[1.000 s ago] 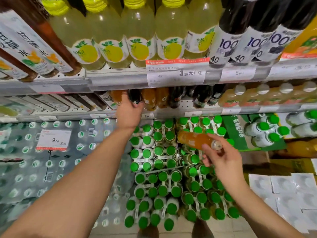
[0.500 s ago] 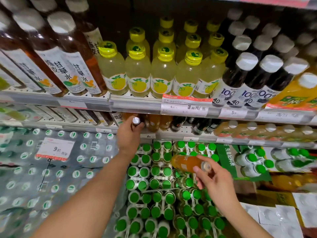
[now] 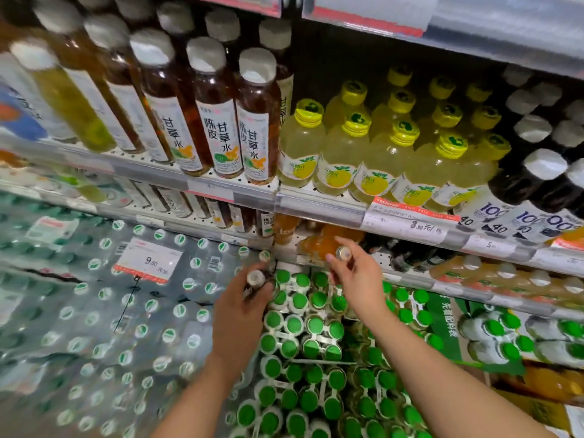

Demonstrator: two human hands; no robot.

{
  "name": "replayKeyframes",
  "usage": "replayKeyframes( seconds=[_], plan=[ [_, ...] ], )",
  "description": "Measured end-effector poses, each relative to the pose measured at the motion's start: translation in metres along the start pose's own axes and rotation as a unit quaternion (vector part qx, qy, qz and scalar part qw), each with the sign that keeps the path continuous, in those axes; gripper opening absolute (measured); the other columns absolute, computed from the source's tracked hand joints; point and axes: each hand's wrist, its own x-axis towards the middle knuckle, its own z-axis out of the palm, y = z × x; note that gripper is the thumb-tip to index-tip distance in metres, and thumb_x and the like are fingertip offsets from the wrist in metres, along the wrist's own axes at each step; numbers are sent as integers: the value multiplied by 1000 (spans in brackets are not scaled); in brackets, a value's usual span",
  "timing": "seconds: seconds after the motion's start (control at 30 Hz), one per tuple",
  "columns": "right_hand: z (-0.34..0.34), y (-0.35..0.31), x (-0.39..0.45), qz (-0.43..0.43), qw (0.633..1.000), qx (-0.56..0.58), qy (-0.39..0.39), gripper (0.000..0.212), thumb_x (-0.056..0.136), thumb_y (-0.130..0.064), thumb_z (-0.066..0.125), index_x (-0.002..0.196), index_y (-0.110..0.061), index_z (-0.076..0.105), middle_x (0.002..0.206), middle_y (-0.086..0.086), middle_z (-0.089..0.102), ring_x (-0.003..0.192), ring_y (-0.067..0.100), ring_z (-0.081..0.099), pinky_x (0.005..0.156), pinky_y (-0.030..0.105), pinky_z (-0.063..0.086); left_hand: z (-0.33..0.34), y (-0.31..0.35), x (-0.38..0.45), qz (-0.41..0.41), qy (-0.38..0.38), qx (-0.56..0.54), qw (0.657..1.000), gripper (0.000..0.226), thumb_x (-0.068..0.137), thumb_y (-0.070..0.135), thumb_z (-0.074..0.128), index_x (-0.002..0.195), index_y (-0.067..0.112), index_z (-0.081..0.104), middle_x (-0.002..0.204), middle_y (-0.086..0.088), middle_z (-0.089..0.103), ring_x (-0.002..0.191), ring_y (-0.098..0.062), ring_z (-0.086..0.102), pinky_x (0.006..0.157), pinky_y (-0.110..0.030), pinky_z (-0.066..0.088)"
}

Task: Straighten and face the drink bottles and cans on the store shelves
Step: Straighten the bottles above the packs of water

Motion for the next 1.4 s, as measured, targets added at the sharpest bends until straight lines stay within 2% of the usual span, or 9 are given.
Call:
replayKeyframes(
  seconds=[0.23,0.37,0.63,0.77,0.9,1.03,1.13,1.23,1.4],
  plan=[
    [38,0,45,16,996,-87,15,15,95,-34,70,95,-19,66,71,-2,71,68,20,69,69,38,56,-36,-13,4,-15,2,14,1000,30,91,16,73,111,38,69,90,25,72,89,10,65,69,-4,44],
    [52,2,78,59,977,-203,-5,38,95,-45,67,79,-10,66,74,9,72,77,31,69,75,40,55,-44,-22,5,-19,-7,47,999,27,90,23,74,109,41,69,89,33,69,86,7,67,68,-5,45],
    [64,-8,119,117,953,-266,-80,50,99,-48,59,137,-16,59,142,12,59,129,33,54,106,35,44,-37,-33,-8,-17,-35,65,997,24,90,30,74,110,43,69,95,28,72,94,4,68,78,-23,53],
    [58,-18,121,168,956,-169,-169,13,105,-38,50,102,-29,59,131,0,59,124,21,54,107,32,41,-27,-28,-10,-7,-38,80,996,31,87,29,76,106,50,65,94,35,69,91,9,66,74,-12,50],
    [39,-28,77,95,978,-164,-90,23,97,-27,63,109,-7,63,101,10,71,98,31,67,81,37,55,-16,-25,-8,-3,-43,88,995,27,88,32,75,111,44,69,94,30,71,91,6,68,78,-22,55],
    [23,-12,-3,36,988,-72,-129,32,99,-17,61,131,-20,56,93,-5,71,67,15,69,51,15,46,3,-15,-2,3,-57,103,993,28,89,31,75,109,49,67,95,27,71,92,3,67,81,-31,57],
    [16,17,-39,8,974,-111,-197,39,93,-23,65,132,-23,62,111,-8,70,62,7,62,60,8,41,24,-7,4,9,-78,131,988,25,89,31,75,112,39,69,97,18,72,90,-8,67,81,-30,54],
    [4,29,-57,17,971,-98,-218,62,84,-44,75,141,-30,53,124,-9,63,93,8,64,83,21,51,51,5,6,45,-110,169,978,28,88,29,76,115,30,71,95,16,69,84,-5,60,74,-8,41],
    [-21,42,-62,47,984,-106,-135,81,67,-59,70,141,-35,48,132,-6,57,117,18,60,95,41,52,97,21,0,50,-199,160,966,32,87,32,76,118,36,70,100,18,70,92,-7,65,80,-27,47]
  ],
)
